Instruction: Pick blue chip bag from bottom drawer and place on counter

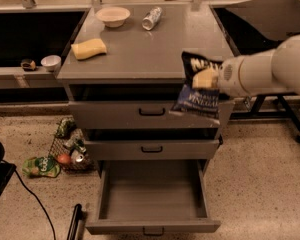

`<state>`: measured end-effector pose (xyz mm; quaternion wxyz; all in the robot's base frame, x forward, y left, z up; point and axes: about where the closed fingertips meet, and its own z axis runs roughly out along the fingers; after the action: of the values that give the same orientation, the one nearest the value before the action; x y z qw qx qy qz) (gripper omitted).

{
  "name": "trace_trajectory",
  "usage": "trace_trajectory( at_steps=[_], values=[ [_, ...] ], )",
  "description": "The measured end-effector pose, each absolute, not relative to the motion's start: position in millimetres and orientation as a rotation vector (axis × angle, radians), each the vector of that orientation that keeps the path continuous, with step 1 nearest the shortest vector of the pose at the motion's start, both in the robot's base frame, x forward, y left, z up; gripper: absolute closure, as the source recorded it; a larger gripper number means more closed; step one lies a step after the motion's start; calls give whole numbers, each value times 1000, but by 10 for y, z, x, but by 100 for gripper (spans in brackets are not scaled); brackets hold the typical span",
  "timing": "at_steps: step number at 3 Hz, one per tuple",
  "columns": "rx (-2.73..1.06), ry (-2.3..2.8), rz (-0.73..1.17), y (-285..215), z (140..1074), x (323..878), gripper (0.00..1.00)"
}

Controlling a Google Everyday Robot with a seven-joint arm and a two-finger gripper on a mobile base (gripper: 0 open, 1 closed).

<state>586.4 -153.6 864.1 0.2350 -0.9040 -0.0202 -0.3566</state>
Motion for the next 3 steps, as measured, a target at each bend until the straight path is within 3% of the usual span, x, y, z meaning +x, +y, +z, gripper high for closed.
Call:
trace_trajectory(
  at_steps=[3],
  values=[
    [-2374,-84,-1164,-1190,9476,7077,100]
  ],
)
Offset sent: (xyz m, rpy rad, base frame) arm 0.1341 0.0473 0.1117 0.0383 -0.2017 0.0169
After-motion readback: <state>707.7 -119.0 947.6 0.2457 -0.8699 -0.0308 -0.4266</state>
